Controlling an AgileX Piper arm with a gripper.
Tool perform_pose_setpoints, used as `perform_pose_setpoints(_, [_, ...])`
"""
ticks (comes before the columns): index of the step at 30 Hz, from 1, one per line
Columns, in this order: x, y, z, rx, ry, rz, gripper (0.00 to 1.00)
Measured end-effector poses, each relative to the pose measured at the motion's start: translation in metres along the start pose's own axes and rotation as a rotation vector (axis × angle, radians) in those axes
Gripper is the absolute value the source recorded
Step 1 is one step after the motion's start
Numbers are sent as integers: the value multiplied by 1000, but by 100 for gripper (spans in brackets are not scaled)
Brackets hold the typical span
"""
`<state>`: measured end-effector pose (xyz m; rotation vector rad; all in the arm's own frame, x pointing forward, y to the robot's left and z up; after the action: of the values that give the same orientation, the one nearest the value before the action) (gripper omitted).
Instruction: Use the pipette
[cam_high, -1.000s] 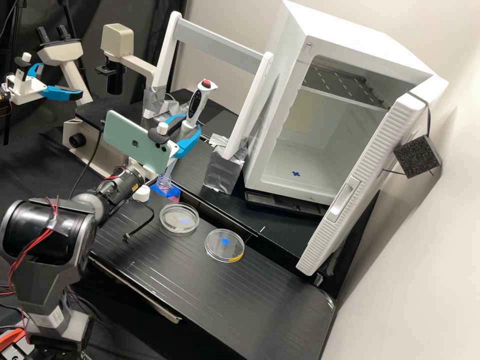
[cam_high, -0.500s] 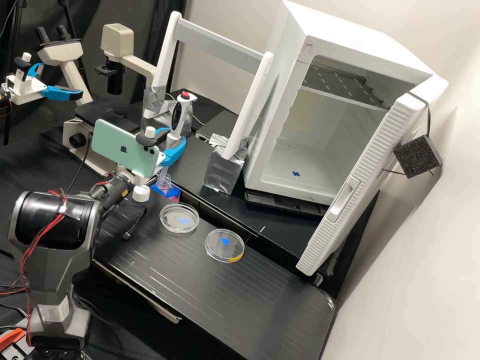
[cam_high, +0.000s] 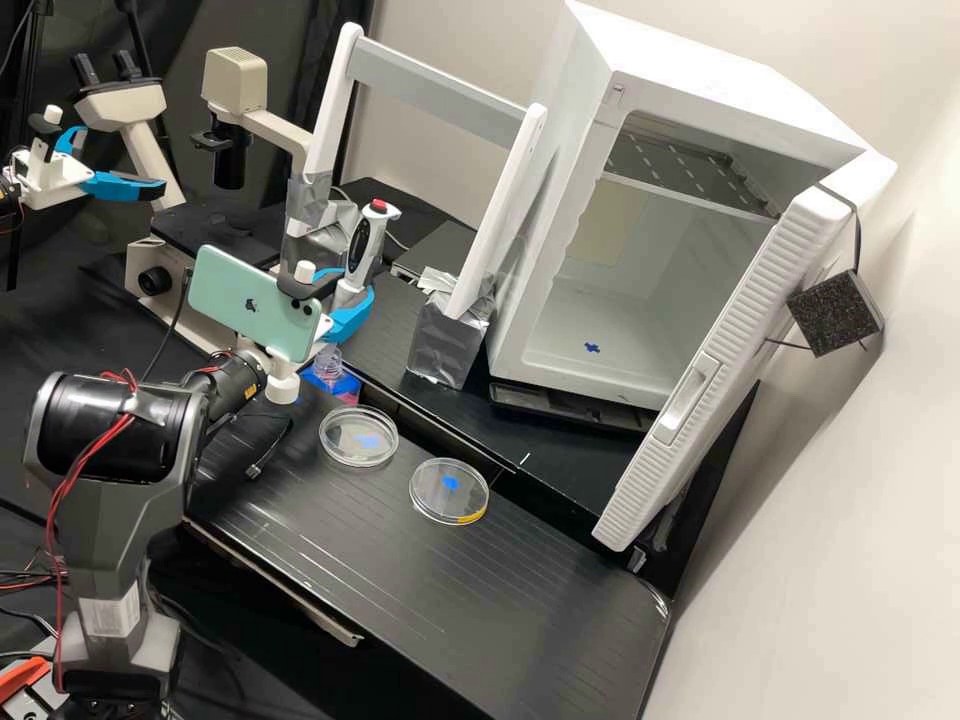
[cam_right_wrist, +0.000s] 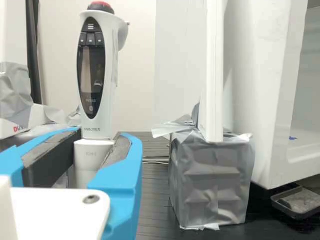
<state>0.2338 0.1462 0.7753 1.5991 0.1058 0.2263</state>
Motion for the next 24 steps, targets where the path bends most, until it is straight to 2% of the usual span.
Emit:
perform_pose_setpoints(6, [-4, 15, -9, 17, 31, 38, 0])
perform_pose_setpoints(15, [-15, 47, -22, 76, 89, 135, 0])
perform_pose_setpoints(24, [-23, 65, -30, 114, 129, 190, 0])
